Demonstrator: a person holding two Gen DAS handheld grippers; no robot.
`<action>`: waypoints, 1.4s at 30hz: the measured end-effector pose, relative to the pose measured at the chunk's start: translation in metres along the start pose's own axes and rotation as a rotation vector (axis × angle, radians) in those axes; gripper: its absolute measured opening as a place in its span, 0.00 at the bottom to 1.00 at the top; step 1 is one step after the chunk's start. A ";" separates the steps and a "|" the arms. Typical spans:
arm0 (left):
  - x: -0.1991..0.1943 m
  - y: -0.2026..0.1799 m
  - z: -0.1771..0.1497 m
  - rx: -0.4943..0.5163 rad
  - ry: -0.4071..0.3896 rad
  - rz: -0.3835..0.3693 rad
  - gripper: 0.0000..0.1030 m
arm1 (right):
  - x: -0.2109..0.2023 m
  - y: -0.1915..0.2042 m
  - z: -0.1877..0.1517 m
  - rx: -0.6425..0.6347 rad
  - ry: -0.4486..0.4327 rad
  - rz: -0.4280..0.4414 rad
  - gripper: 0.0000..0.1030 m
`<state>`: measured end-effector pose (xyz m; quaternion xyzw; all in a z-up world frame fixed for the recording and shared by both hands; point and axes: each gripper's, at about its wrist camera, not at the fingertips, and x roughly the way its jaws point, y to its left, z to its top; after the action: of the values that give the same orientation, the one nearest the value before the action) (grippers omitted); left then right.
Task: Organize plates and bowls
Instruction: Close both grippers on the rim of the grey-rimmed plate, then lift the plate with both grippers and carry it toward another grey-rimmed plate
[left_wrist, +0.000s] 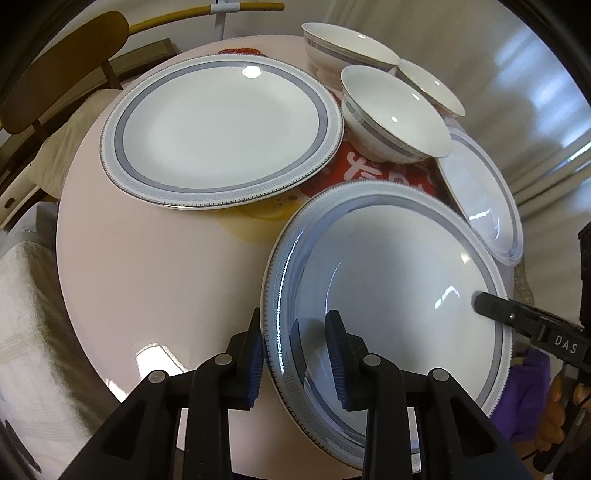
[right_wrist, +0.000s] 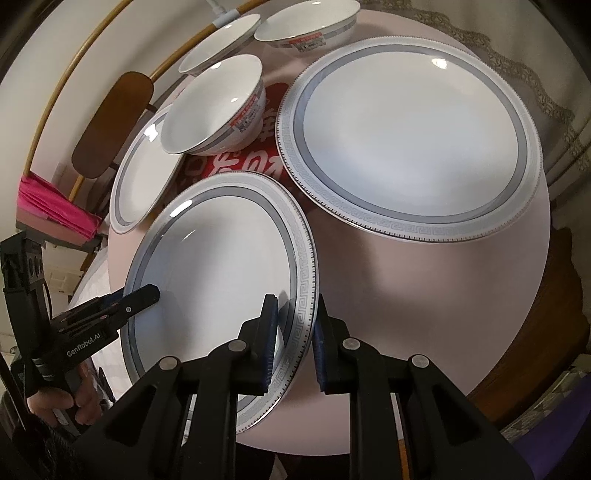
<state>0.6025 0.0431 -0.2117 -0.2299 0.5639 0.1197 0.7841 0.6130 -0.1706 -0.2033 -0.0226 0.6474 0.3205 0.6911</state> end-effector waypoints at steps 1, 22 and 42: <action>-0.004 0.001 0.002 -0.004 -0.003 -0.002 0.26 | 0.000 0.001 0.000 -0.003 0.000 0.002 0.17; -0.018 -0.012 -0.003 -0.003 -0.027 0.002 0.30 | 0.019 -0.004 -0.009 0.040 0.004 -0.009 0.18; -0.021 -0.018 -0.005 0.038 -0.025 0.023 0.29 | 0.017 -0.001 -0.013 0.043 0.004 -0.002 0.18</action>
<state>0.5992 0.0267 -0.1890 -0.2070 0.5588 0.1211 0.7939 0.6011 -0.1706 -0.2209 -0.0093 0.6555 0.3056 0.6905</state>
